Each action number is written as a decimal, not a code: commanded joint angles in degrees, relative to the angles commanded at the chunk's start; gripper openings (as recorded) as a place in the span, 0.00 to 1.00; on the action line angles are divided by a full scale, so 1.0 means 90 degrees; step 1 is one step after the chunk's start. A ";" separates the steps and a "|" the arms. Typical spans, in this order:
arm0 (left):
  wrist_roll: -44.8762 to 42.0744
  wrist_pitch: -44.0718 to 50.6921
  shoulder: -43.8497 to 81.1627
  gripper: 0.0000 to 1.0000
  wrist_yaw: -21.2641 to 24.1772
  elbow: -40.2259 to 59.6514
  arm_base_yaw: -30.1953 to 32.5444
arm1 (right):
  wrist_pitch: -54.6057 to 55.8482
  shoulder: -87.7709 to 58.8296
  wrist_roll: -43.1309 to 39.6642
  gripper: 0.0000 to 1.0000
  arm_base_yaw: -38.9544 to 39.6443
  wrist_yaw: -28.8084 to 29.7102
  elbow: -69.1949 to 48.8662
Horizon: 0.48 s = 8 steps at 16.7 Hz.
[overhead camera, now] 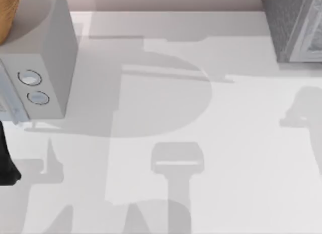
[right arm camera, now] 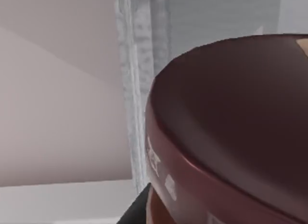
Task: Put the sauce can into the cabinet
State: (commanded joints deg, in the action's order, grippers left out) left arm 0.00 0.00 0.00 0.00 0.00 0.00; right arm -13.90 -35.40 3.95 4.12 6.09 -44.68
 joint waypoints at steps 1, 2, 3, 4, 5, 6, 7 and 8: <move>0.0000 0.0000 0.0000 1.00 0.0000 0.0000 0.0000 | -0.0182 -0.0471 0.0026 0.00 0.0046 0.0091 -0.0711; 0.0000 0.0000 0.0000 1.00 0.0000 0.0000 0.0000 | -0.0361 -0.0939 0.0041 0.00 0.0094 0.0178 -0.1427; 0.0000 0.0000 0.0000 1.00 0.0000 0.0000 0.0000 | -0.0536 -0.1401 0.0045 0.00 0.0145 0.0260 -0.2137; 0.0000 0.0000 0.0000 1.00 0.0000 0.0000 0.0000 | -0.0706 -0.1851 0.0035 0.00 0.0197 0.0338 -0.2829; 0.0000 0.0000 0.0000 1.00 0.0000 0.0000 0.0000 | -0.0869 -0.2285 0.0013 0.00 0.0251 0.0409 -0.3494; 0.0000 0.0000 0.0000 1.00 0.0000 0.0000 0.0000 | -0.1023 -0.2698 -0.0020 0.00 0.0307 0.0471 -0.4118; 0.0000 0.0000 0.0000 1.00 0.0000 0.0000 0.0000 | -0.1167 -0.3085 -0.0062 0.00 0.0366 0.0522 -0.4691; 0.0000 0.0000 0.0000 1.00 0.0000 0.0000 0.0000 | -0.1298 -0.3439 -0.0108 0.00 0.0429 0.0560 -0.5205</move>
State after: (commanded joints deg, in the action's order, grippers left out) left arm 0.00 0.00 0.00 0.00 0.00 0.00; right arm -25.58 -66.35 2.98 7.98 11.13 -91.53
